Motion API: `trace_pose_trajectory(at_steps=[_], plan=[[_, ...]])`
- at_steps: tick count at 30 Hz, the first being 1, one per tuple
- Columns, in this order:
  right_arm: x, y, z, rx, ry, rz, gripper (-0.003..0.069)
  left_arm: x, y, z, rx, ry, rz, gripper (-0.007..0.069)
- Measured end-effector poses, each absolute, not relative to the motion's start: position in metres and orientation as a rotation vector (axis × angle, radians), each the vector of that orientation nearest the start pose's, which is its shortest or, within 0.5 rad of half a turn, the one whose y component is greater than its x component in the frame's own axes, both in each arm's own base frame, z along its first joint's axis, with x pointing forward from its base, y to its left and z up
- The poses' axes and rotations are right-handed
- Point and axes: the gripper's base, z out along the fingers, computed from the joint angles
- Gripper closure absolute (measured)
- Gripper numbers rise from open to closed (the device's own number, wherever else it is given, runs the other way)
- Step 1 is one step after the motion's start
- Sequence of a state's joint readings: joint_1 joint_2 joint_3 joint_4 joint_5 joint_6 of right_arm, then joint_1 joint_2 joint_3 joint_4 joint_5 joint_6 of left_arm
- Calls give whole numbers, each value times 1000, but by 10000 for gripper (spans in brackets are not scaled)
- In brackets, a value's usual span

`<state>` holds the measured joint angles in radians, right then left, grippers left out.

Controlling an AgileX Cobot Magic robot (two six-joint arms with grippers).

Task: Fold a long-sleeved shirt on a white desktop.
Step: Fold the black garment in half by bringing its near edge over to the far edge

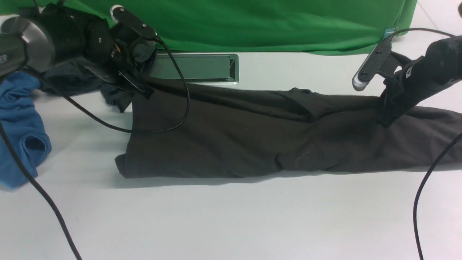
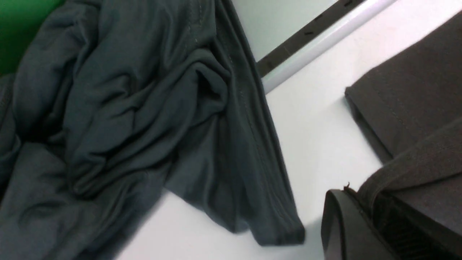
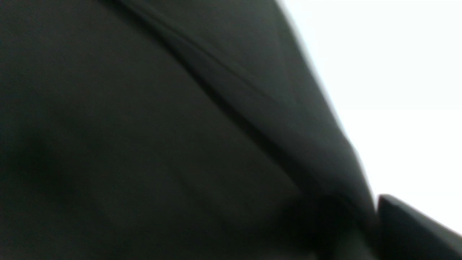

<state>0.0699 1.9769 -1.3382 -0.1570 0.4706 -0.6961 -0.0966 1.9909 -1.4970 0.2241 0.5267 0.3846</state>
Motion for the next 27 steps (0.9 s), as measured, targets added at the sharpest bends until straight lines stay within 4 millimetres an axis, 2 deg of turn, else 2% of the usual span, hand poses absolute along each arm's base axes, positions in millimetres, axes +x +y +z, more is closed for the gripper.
trace_pose_trajectory(at_steps=[1,4,5,7,9,11,14,17,19,20,22,24,26,27], plan=[[420,22,177,-1117,2377,-367,441,443,-33,214,793,2387,343,587],[423,10,180,-977,2389,-362,239,446,-32,215,792,2351,357,585],[423,8,180,-960,2393,-361,202,447,-32,215,790,2342,359,584],[423,5,181,-902,2413,-353,149,448,-32,217,789,2322,361,577],[421,6,187,-828,2437,-331,150,449,-33,218,784,2307,361,563],[417,11,196,-759,2449,-304,179,450,-32,218,784,2298,365,543],[408,30,218,-685,2451,-223,313,452,-29,219,775,2282,373,502],[389,69,234,-726,2494,-35,540,454,-22,221,748,2260,376,431],[384,81,233,-771,2512,27,582,454,-21,221,738,2262,371,408],[378,95,228,-844,2533,107,614,454,-20,221,719,2267,359,376],[375,111,217,-941,2542,183,632,454,-19,220,688,2277,336,335],[376,115,212,-958,2544,201,636,454,-18,220,674,2284,325,321],[382,120,191,-978,2557,216,641,451,-19,222,634,2320,281,328],[382,120,189,-978,2559,216,642,450,-19,222,630,2323,277,328]])
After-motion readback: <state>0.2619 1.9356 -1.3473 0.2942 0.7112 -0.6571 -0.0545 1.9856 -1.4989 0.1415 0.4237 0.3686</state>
